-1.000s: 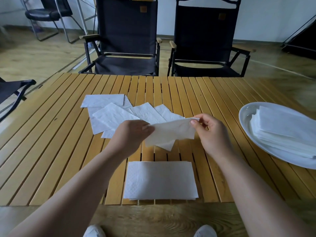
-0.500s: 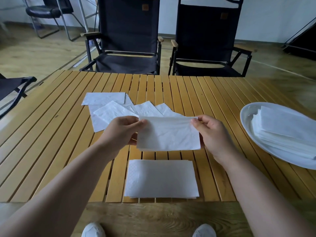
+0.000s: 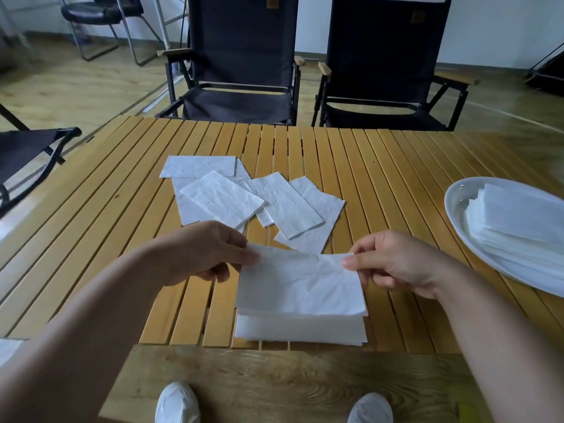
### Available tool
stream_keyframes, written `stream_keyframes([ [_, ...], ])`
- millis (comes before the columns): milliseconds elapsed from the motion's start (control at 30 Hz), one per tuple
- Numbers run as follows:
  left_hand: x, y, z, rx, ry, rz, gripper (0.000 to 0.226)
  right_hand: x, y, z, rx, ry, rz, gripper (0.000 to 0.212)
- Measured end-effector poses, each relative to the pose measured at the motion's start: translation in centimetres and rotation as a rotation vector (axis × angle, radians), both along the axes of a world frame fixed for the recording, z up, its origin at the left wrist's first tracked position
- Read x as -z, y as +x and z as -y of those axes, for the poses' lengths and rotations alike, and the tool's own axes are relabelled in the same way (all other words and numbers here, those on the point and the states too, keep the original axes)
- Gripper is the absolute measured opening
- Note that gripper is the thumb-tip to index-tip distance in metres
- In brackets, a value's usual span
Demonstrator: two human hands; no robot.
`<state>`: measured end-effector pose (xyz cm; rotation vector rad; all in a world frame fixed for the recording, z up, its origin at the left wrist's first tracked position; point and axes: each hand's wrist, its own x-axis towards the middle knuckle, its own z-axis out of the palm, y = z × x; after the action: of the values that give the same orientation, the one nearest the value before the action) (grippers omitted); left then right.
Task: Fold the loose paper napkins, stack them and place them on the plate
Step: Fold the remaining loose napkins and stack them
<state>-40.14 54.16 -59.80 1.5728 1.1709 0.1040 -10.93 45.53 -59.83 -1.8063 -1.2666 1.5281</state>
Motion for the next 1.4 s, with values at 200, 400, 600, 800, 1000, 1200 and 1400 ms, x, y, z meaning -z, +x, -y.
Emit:
stream_keyframes([
  [200,1.1,0.9,0.3,0.132,-0.008,-0.174,0.017,0.3,-0.1,0.2,-0.131,-0.089,0.176,0.016],
  [400,2.0,1.3,0.0,0.166,0.052,-0.257,0.023,0.7,-0.1,0.0,-0.132,-0.096,0.224,0.017],
  [600,2.8,1.3,-0.1,0.214,0.106,-0.320,0.034,1.3,-0.6,-0.1,-0.148,-0.089,0.304,0.017],
  [800,3.4,1.4,-0.6,0.239,0.146,-0.377,0.032,2.0,-0.8,-0.4,-0.155,-0.077,0.407,0.018],
  [1000,3.1,1.6,-0.5,0.141,0.364,-0.430,0.031,1.0,-1.3,-0.9,-0.054,0.057,0.579,0.027],
  [1200,3.2,3.7,0.0,0.038,0.650,-0.243,0.016,3.1,-2.2,-1.5,0.143,0.345,0.684,0.030],
  [1400,4.8,6.0,0.3,0.308,0.735,-0.227,0.050,4.7,-2.6,-2.6,0.022,0.339,0.721,0.067],
])
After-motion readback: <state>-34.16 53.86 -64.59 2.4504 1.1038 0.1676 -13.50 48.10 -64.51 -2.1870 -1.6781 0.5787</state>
